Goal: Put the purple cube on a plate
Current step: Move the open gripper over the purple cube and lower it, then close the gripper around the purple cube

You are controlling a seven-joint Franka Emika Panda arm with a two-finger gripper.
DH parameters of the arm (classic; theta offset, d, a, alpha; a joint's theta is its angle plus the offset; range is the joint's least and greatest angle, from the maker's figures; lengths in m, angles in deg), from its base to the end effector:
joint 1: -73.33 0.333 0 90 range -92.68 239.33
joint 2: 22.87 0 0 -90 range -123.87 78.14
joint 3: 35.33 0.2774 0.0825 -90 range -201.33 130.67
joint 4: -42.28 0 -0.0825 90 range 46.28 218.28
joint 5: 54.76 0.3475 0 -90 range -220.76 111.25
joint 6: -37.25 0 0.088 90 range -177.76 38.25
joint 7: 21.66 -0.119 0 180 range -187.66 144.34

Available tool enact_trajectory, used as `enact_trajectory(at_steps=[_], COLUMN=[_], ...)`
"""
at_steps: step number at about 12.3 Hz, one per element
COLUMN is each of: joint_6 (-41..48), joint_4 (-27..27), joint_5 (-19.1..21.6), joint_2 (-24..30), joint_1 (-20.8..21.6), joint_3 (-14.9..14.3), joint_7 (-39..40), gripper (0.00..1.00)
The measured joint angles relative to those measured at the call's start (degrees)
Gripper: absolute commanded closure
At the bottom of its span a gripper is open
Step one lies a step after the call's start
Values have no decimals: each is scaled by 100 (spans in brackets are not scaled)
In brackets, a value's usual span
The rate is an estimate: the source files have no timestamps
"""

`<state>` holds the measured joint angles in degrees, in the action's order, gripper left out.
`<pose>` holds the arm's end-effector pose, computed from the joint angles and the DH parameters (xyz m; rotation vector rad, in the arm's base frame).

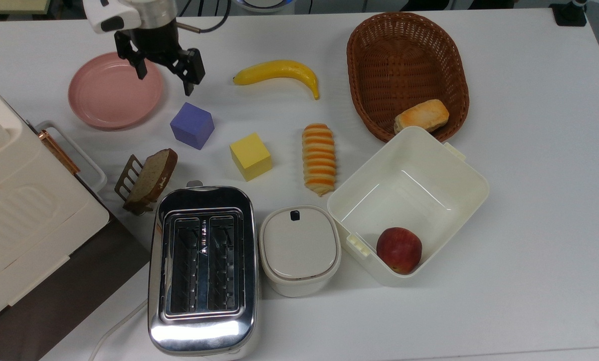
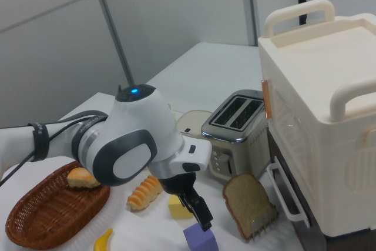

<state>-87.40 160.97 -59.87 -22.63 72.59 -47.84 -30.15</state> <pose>0.5116 -0.1249 0.4090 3.0157 -0.5064 0.1605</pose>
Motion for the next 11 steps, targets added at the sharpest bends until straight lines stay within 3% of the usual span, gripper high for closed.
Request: enact_trajectory(at_steps=[11], joint_6=[-305], joint_4=[5], joint_5=[0], joint_2=[-576], joint_1=[-38], joint_3=[0], joint_7=[0], gripper=[0])
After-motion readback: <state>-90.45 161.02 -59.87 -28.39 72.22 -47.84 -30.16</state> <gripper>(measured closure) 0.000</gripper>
